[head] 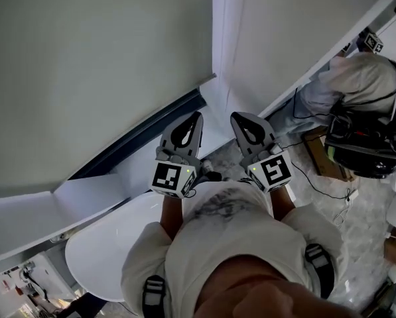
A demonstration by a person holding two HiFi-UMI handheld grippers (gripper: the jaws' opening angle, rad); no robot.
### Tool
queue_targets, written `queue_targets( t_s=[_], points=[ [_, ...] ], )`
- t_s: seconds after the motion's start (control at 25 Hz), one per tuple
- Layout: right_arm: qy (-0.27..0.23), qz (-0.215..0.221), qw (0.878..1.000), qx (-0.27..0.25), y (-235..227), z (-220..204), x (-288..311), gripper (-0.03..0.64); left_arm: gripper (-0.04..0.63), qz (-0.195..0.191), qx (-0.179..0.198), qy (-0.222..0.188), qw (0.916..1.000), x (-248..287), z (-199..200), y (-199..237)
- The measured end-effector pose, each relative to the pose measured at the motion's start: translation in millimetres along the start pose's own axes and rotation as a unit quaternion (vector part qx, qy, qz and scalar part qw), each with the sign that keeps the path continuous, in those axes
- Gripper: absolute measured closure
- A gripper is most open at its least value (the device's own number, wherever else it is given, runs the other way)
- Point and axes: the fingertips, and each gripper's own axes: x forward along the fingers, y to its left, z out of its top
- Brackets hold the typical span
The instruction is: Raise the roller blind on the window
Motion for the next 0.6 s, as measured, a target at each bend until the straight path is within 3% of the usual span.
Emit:
queue_targets(
  t_s=[0.44, 0.6],
  points=[
    [0.029, -0.049, 0.998, 0.004, -17, -13, 9, 0.554, 0.580, -0.076, 0.002, 0.003, 0.9971, 39, 1, 2],
    [0.036, -0.060, 0.998, 0.008, -23, -15, 10, 0.554, 0.537, -0.090, 0.004, 0.003, 0.9959, 52, 1, 1]
  ],
)
